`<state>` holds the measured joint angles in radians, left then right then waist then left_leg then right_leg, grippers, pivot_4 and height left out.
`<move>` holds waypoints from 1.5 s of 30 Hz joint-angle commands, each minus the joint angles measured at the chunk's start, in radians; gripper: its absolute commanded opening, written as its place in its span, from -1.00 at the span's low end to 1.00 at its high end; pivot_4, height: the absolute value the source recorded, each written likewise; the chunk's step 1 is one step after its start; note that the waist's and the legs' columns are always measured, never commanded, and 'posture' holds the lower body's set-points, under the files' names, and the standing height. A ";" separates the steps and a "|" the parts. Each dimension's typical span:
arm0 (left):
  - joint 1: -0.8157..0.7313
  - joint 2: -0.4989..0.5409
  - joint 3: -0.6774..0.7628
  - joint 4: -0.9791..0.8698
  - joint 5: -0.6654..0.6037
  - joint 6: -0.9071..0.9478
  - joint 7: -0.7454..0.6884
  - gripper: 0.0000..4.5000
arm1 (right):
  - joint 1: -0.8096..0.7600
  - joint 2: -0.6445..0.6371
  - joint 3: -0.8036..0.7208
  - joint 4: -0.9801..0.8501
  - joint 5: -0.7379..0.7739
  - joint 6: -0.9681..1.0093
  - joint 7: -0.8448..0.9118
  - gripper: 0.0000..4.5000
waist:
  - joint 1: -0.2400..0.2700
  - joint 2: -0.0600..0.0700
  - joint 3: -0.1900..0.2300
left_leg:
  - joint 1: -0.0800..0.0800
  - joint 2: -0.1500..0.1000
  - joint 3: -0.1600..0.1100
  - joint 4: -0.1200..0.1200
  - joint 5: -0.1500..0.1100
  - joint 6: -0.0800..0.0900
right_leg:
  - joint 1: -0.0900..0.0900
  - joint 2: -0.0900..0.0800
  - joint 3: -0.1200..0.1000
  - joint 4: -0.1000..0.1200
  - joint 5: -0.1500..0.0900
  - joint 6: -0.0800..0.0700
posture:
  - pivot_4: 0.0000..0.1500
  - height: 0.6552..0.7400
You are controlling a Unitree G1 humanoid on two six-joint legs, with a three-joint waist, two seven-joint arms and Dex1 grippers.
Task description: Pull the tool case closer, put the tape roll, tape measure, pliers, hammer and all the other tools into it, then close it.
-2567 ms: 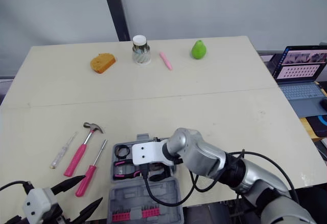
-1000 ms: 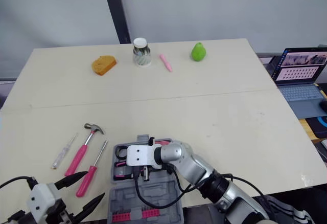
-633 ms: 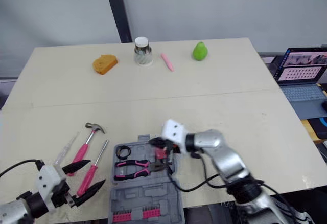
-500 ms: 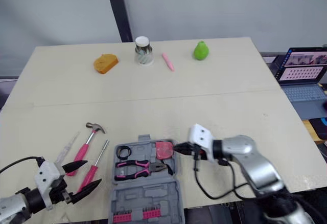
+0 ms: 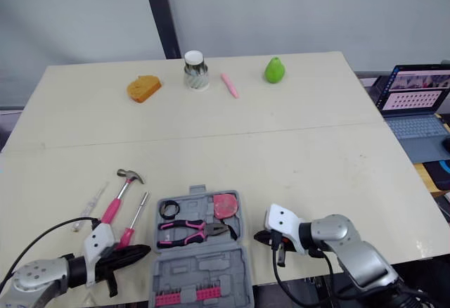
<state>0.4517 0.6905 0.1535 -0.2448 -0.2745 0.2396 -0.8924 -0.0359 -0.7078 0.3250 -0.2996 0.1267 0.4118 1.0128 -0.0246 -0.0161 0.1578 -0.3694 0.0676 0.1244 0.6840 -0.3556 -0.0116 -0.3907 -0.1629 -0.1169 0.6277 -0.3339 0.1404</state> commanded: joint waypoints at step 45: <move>-0.115 -0.016 -0.084 -0.093 -0.013 0.105 0.070 -0.97 | -0.069 0.041 0.044 0.018 0.006 0.007 -0.010 -1.00 | 0.023 0.000 0.000 | 0.000 0.000 0.000 0.000 0.001 0.000 | 0.000 0.000 0.000 0.001 0.000 0.000 | 1.00 1.00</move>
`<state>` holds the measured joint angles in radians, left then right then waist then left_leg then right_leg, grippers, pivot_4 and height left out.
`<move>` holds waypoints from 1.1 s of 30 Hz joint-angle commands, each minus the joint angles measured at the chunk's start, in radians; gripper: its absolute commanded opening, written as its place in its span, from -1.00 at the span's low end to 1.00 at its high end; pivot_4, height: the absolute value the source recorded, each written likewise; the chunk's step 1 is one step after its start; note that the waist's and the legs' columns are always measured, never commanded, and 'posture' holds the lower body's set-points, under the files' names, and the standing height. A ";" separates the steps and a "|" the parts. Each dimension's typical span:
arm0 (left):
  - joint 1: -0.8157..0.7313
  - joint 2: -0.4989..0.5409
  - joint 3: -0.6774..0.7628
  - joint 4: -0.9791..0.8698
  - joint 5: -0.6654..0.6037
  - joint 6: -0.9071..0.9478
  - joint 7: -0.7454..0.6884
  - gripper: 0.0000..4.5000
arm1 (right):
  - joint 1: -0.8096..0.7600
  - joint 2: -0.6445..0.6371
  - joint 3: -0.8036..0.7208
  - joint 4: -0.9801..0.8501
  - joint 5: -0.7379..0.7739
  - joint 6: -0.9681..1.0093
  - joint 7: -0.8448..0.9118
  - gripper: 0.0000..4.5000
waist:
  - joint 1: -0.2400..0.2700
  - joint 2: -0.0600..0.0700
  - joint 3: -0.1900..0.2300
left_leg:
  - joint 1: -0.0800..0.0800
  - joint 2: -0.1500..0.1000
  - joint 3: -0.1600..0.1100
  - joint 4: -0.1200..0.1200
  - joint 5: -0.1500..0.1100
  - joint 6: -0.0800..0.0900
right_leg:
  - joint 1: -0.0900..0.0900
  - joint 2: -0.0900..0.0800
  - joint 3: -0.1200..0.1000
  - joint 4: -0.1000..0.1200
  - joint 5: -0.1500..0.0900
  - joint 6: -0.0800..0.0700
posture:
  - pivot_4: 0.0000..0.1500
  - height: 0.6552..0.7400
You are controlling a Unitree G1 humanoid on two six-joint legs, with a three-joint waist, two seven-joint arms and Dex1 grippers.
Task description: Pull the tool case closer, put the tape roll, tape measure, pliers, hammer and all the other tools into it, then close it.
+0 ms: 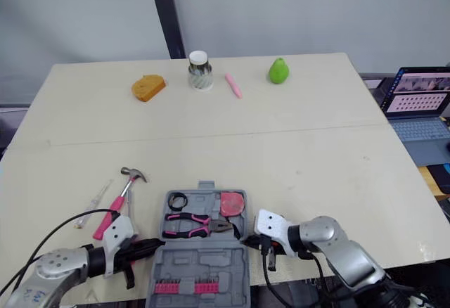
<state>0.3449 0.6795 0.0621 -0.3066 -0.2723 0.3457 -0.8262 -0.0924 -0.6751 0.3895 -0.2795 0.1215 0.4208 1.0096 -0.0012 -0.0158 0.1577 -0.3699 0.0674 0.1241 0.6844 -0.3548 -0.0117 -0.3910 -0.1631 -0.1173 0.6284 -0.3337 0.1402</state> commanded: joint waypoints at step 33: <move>-0.148 -0.052 -0.028 0.030 0.036 -0.010 0.080 -0.97 | -0.117 0.063 -0.026 0.098 -0.020 -0.009 -0.061 -1.00 | 0.000 0.000 0.000 | 0.000 0.000 0.000 0.000 0.000 0.000 | 0.000 0.000 0.000 0.000 0.000 0.000 | 1.00 1.00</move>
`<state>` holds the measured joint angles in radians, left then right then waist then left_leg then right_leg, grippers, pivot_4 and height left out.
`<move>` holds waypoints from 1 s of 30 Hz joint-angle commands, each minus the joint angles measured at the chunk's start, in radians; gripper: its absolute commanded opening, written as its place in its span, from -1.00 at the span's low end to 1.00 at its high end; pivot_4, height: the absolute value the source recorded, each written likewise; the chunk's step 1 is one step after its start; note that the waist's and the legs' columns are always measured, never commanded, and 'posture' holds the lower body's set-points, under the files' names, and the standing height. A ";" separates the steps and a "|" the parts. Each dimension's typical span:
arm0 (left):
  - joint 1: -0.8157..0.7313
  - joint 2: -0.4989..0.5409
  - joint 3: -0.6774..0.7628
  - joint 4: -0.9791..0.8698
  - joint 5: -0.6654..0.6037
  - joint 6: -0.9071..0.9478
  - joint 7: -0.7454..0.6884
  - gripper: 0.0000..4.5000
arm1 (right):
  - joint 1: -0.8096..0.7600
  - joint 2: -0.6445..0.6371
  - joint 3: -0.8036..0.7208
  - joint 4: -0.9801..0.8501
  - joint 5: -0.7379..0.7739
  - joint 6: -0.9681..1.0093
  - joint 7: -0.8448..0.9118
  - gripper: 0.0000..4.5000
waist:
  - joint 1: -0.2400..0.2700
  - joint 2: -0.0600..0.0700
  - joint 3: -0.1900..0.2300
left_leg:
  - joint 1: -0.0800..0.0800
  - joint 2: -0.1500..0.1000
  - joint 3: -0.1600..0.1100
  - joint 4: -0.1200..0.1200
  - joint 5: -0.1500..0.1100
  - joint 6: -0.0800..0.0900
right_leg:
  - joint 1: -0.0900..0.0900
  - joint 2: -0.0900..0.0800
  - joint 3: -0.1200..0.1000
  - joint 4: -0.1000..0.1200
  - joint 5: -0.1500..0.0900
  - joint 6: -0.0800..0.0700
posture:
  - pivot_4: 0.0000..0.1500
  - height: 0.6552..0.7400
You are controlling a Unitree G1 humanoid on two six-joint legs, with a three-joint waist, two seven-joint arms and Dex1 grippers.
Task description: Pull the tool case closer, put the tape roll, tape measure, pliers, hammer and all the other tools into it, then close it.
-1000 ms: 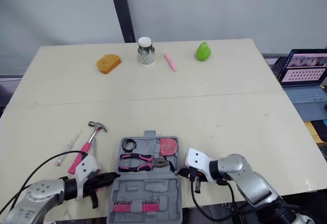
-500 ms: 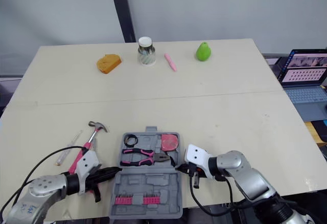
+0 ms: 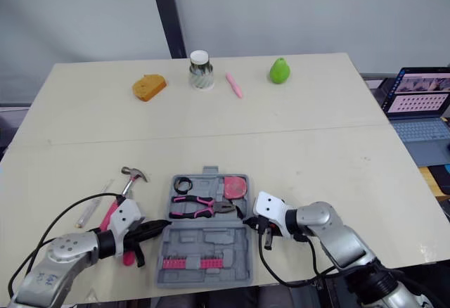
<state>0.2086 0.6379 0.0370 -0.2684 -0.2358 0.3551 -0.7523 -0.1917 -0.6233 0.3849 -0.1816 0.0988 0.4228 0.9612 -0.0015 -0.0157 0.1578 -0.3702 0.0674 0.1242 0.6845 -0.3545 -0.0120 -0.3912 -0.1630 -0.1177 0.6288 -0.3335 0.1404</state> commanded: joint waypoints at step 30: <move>-0.082 -0.045 -0.042 0.039 0.032 -0.037 0.020 -0.97 | -0.101 0.057 -0.030 0.105 -0.031 -0.042 -0.025 -1.00 | -0.002 0.000 0.000 | 0.000 0.000 0.000 0.000 0.000 0.000 | 0.000 0.000 0.000 0.005 0.000 0.000 | 1.00 1.00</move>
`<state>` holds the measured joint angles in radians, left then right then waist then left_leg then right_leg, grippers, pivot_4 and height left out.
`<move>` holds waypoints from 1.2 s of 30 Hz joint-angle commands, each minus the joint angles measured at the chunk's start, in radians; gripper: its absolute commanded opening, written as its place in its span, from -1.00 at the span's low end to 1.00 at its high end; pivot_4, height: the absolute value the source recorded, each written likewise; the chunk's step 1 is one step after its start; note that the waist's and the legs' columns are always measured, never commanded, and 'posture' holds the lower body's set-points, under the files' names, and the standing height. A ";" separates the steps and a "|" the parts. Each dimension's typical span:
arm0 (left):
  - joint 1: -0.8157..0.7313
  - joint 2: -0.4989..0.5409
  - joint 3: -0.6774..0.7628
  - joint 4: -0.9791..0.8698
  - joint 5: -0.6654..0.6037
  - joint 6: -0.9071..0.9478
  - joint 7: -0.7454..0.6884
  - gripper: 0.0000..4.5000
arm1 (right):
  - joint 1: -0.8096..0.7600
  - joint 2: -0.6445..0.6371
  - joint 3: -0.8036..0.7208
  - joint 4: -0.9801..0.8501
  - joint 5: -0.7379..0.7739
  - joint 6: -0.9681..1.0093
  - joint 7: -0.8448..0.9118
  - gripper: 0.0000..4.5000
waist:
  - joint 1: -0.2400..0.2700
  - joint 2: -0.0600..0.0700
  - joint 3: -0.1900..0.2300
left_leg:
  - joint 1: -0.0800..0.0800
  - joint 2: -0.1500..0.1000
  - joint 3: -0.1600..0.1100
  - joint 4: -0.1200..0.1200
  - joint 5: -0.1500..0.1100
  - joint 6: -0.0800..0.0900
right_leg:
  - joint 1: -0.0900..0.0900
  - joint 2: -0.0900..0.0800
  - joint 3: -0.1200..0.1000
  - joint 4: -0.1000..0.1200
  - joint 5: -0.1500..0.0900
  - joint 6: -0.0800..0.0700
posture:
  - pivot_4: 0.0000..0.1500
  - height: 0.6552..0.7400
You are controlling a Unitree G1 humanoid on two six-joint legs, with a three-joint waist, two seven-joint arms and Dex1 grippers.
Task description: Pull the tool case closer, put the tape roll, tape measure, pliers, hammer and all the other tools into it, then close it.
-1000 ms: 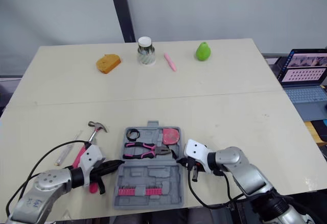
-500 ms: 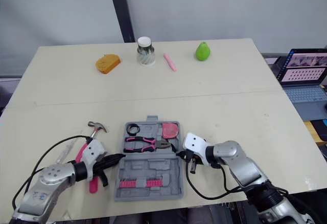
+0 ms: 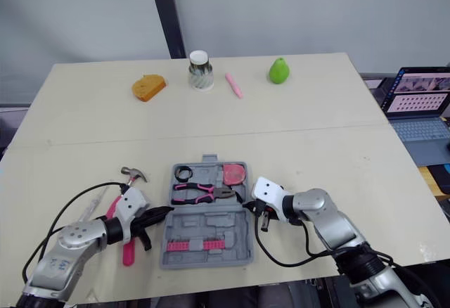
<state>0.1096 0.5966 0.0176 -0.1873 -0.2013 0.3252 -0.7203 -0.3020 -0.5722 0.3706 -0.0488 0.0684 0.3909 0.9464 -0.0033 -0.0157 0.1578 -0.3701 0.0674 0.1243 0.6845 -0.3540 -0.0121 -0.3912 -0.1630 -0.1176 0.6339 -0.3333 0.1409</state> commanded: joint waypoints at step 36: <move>0.060 0.003 -0.013 -0.075 0.002 -0.005 -0.007 -0.97 | 0.051 0.018 -0.021 -0.072 -0.015 0.010 -0.007 -1.00 | 0.000 0.000 0.000 | 0.000 0.000 0.000 0.000 0.000 0.000 | 0.000 0.000 0.000 0.000 0.000 0.000 | 1.00 1.00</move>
<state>0.1636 0.6004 0.0218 -0.2310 -0.1990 0.3266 -0.7217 -0.2482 -0.5662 0.3499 -0.1087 0.0481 0.4141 0.9450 -0.0031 -0.0157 0.1578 -0.3701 0.0674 0.1240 0.6845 -0.3541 -0.0122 -0.3913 -0.1630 -0.1176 0.6339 -0.3333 0.1409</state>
